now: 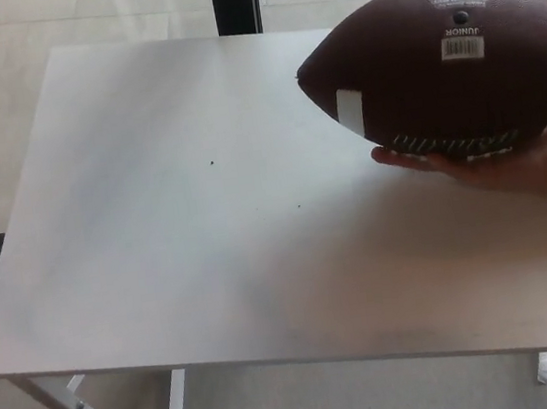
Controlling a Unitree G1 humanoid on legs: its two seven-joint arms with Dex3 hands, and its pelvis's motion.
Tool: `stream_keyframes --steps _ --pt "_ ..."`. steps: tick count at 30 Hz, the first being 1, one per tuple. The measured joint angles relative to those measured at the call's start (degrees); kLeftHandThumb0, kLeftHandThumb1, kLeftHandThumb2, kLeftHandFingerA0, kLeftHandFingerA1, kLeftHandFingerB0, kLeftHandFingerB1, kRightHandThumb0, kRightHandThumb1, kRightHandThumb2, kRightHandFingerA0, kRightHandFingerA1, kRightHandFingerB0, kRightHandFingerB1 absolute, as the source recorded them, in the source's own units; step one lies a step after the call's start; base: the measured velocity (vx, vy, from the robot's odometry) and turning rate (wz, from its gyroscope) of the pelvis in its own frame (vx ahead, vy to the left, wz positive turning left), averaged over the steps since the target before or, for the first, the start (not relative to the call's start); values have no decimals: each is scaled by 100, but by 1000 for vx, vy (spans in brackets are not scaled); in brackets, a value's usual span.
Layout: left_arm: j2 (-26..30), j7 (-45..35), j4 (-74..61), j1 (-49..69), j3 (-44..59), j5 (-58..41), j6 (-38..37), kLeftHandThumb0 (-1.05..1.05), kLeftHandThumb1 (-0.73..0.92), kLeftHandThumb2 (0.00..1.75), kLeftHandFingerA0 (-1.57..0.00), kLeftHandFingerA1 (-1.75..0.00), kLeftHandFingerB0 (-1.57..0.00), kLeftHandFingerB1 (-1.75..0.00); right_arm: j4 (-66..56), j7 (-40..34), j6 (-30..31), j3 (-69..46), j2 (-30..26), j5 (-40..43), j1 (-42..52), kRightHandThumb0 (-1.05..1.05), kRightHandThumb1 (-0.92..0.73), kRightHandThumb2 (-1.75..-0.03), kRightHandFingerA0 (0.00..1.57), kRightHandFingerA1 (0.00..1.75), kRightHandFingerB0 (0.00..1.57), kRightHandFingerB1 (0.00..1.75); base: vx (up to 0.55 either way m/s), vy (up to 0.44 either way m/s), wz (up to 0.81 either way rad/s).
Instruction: The robot uses both its hands to grab the left and right ends of a football kept in the middle of the desk infront of it, lifts it up and places it in the palm of a person
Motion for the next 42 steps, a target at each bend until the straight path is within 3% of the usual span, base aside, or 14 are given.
stream_keyframes --steps 7,8,9,12,22,24,28,30,33,34,35,36,39,42 --pt "-504 -225 -519 1983 1374 -459 -191 -69 56 91 -17 -57 -2 -26 -584 33 -390 -914 1028 141 1570 -73 -68 -99 53 53 34 47 0 0 0" --pt "-579 -256 -557 2220 1564 -526 -229 -66 72 60 -22 -53 -1 -35 -629 32 -455 -1047 1166 162 1747 -71 -66 -98 59 55 39 48 0 0 0" --pt "-646 -293 -584 2467 1758 -604 -267 -67 72 61 -22 -54 0 -36 -667 30 -529 -1189 1307 187 1925 -67 -76 -64 75 43 53 38 0 0 0" --pt "-814 -375 -623 3024 2237 -779 -377 -72 54 91 -24 -60 -2 -33 -692 15 -737 -1565 1641 242 2268 -59 -78 -64 84 59 65 42 0 0 0" --pt "-955 -523 -172 4023 3264 -1145 -775 -74 69 62 -22 -45 -4 -27 -345 -182 -1408 -2621 2206 343 2558 -72 -79 -59 25 141 41 75 0 0 0" --pt "-942 -536 188 4165 3490 -1214 -903 -71 62 93 -47 -85 -5 -46 -114 -296 -1539 -2991 2226 413 2560 -65 -72 -61 30 111 28 48 0 0 0" --pt "-965 -537 392 4526 3890 -1354 -938 -58 79 63 -48 -100 -10 -43 411 -440 -1566 -3663 2187 651 2609 -57 -55 -84 38 87 15 50 0 0 0" --pt "-978 -536 497 4701 4104 -1440 -937 -59 79 63 -41 -98 -15 -40 816 -483 -1561 -4033 2092 813 2615 -41 -67 -61 54 147 51 71 0 0 0" --pt "-961 -534 680 4823 4258 -1507 -934 -67 75 62 -49 -60 -24 -42 1341 -549 -1551 -4313 1870 919 2541 -39 -67 -62 80 169 60 81 0 0 0" --pt "-892 -533 896 4818 4266 -1516 -935 -67 75 62 -49 -60 -24 -42 1633 -588 -1555 -4406 1728 949 2447 -39 -67 -62 80 169 60 81 0 0 0" --pt "-829 -532 1047 4801 4260 -1517 -935 -66 68 61 -51 -58 -17 -39 1775 -612 -1558 -4433 1660 959 2399 -47 -56 -87 26 70 46 70 0 0 0" --pt "-740 -527 1283 4763 4250 -1517 -936 -70 57 85 -59 -68 -15 -47 1977 -645 -1560 -4450 1571 972 2331 -43 -71 -61 37 56 46 62 0 0 0" --pt "-485 -505 1962 4599 4196 -1515 -937 -69 55 84 -57 -66 -15 -46 2470 -744 -1565 -4447 1349 977 2147 -48 -75 -63 40 69 37 64 0 0 0" --pt "-304 -476 2524 4458 4109 -1505 -937 -63 58 59 -52 -54 -46 -40 2902 -828 -1585 -4407 1195 966 2010 -52 -68 -64 68 141 57 49 0 0 0"
